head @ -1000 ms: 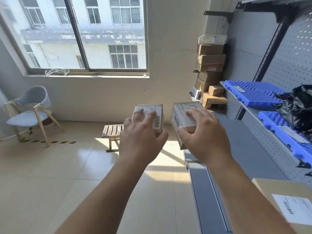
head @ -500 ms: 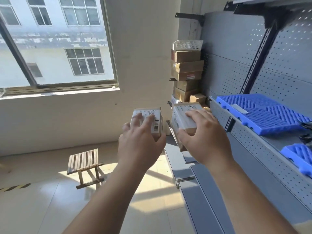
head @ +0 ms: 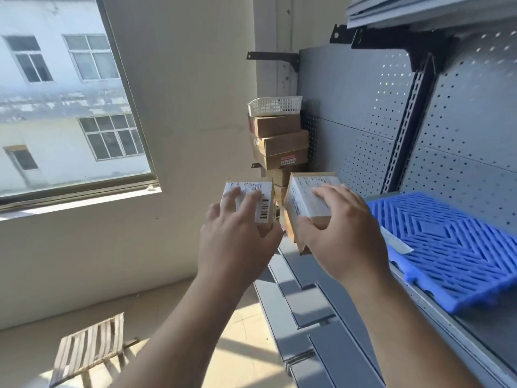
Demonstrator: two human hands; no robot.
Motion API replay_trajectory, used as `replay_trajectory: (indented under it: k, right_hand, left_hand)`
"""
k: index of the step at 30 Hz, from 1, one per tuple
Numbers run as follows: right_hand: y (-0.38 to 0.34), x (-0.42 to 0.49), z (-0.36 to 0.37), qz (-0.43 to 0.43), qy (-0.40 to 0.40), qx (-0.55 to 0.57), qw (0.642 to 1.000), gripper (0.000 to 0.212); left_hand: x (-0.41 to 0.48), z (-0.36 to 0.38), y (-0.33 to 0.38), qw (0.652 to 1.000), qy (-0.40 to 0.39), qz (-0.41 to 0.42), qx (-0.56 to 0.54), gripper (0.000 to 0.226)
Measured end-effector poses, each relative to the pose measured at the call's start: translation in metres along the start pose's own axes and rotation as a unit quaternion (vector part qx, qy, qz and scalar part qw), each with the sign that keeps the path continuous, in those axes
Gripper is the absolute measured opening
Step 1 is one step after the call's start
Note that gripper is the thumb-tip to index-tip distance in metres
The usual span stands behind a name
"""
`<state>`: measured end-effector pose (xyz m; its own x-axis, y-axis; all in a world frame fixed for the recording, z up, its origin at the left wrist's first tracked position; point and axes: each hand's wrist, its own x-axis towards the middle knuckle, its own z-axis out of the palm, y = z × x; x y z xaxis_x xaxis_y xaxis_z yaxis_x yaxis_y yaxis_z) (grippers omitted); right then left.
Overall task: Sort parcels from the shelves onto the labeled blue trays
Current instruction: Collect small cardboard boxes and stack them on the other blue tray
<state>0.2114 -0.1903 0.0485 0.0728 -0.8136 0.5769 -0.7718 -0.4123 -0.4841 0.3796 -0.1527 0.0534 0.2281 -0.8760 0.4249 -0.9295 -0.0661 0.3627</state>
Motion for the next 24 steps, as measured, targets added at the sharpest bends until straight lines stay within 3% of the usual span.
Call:
replay_trajectory:
  k: [12, 24]
  right_hand:
    - [0.103, 0.077, -0.014, 0.105, 0.098, -0.097, 0.985, 0.052]
    - [0.163, 0.101, -0.033, 0.294, 0.197, -0.250, 0.901, 0.049]
  left_hand:
    - [0.124, 0.101, 0.086, 0.987, -0.033, 0.134, -0.087, 0.063]
    - [0.210, 0.185, 0.172, 0.912, -0.127, 0.341, -0.187, 0.053]
